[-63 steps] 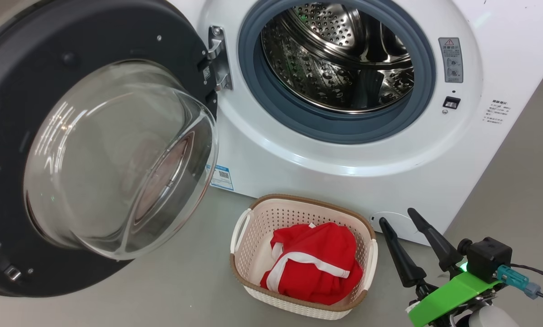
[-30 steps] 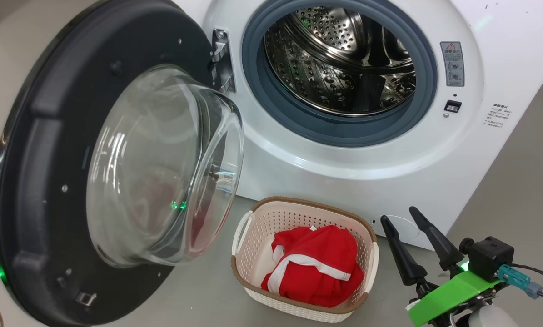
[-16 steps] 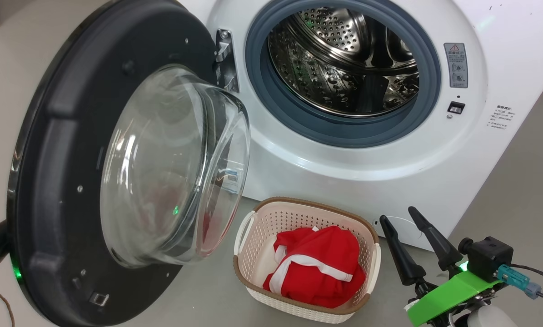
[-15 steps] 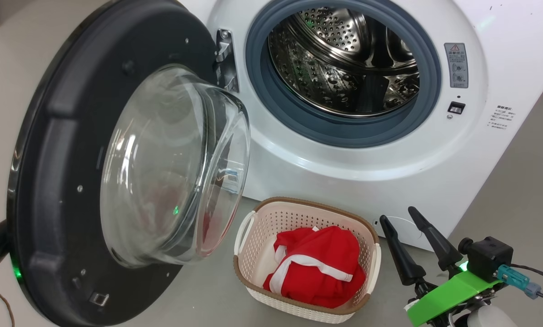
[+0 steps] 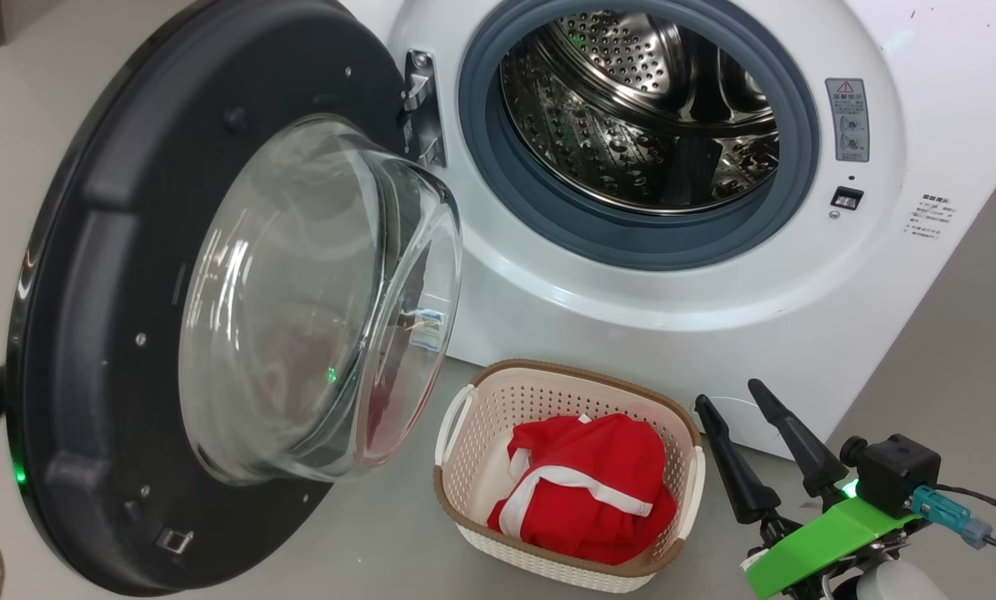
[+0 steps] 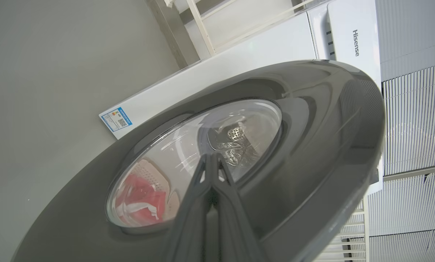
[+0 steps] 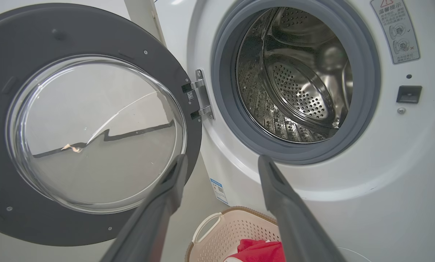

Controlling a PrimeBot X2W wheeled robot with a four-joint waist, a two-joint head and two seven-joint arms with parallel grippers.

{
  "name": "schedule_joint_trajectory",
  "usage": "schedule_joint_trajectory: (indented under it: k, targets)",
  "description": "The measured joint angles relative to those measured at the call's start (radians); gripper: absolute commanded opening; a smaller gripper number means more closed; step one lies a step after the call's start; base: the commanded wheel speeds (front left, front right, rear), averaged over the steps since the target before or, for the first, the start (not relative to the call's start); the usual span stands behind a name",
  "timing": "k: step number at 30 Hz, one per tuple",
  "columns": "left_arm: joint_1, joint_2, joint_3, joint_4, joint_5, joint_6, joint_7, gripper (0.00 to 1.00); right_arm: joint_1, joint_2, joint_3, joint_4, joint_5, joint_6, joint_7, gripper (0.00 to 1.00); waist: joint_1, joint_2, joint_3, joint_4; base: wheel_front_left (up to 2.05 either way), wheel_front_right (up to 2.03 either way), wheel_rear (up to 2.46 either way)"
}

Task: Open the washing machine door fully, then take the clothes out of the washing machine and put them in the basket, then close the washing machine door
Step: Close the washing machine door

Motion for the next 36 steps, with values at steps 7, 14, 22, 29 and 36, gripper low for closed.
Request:
schedule_joint_trajectory:
  k: [7,14,22,29,36]
  targets:
    - [-0.034,0.007,0.016,0.027,0.028,-0.006,-0.055,0.00,0.000,0.001,0.000,0.000,0.000,0.000,0.000,1.00,0.0000,0.0000,-0.001,0.002,0.00,0.00,0.00]
    - [-0.038,0.008,0.017,0.045,0.055,-0.024,-0.088,0.48,0.000,0.002,0.000,0.000,0.000,0.000,0.000,1.00,0.0000,0.0000,0.001,0.003,0.00,0.00,0.00]
    - [-0.035,0.028,0.018,0.031,0.116,-0.077,-0.151,1.00,0.001,0.002,-0.005,-0.002,0.000,0.000,0.000,1.00,0.0000,0.0000,0.009,0.002,0.00,0.00,0.00]
    - [0.017,0.027,0.016,-0.044,0.221,-0.131,-0.274,1.00,0.001,0.002,-0.011,-0.004,0.000,0.000,0.000,1.00,0.0000,0.0000,0.021,0.007,0.00,0.00,0.00]
    - [0.082,0.000,0.018,-0.126,0.329,-0.162,-0.430,1.00,0.001,0.001,-0.014,-0.006,0.000,0.000,0.000,1.00,0.0000,0.0000,0.029,0.017,0.00,0.00,0.00]
